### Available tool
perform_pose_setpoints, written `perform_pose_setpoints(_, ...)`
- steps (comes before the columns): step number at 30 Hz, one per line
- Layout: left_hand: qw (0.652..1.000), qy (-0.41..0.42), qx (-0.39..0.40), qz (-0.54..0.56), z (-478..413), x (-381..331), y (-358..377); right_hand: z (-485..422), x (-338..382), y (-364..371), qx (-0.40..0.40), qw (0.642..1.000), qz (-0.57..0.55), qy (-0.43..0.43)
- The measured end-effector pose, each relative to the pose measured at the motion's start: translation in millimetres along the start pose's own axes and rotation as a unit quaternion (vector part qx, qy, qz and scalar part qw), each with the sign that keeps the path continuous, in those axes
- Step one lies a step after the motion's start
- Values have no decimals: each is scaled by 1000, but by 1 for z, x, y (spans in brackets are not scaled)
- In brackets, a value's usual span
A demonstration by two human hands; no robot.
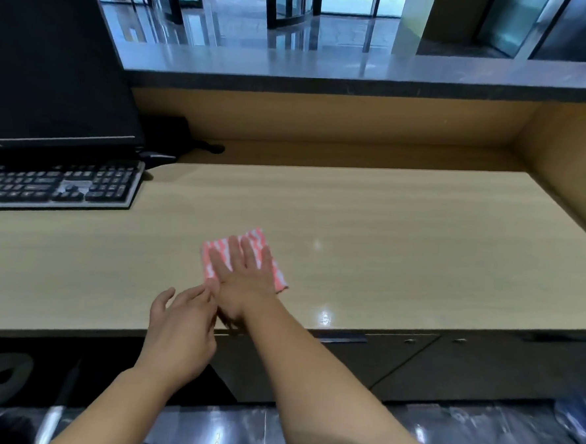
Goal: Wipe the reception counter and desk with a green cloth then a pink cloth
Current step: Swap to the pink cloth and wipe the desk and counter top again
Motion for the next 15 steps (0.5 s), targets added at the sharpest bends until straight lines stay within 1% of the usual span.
perform_pose_setpoints(2,1000,-16,7,-5,6,6,-1,0,9,5,11,1000,7,-13)
perform_pose_setpoints(4,1000,-11,-1,6,10,5,-5,3,6,5,8,1000,10,-22)
perform_pose_setpoints(7,1000,-7,25,0,10,-4,-3,14,-18,3,-8,1000,-2,-17)
perform_pose_setpoints(11,997,-19,55,-45,7,-16,0,37,-88,-2,-27,998,-22,55)
perform_pose_setpoints(15,993,-47,91,-61,5,-16,0,72,-169,-4,-46,989,-38,138)
Point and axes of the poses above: each hand's wrist, its own z-axis away from the middle knuckle, its own y-axis out of the palm, x = y × z, the point moved 10 cm from there along -z, towards the middle knuckle, and after that the axes turned 10 degrees about x, right-handed, at the moved point
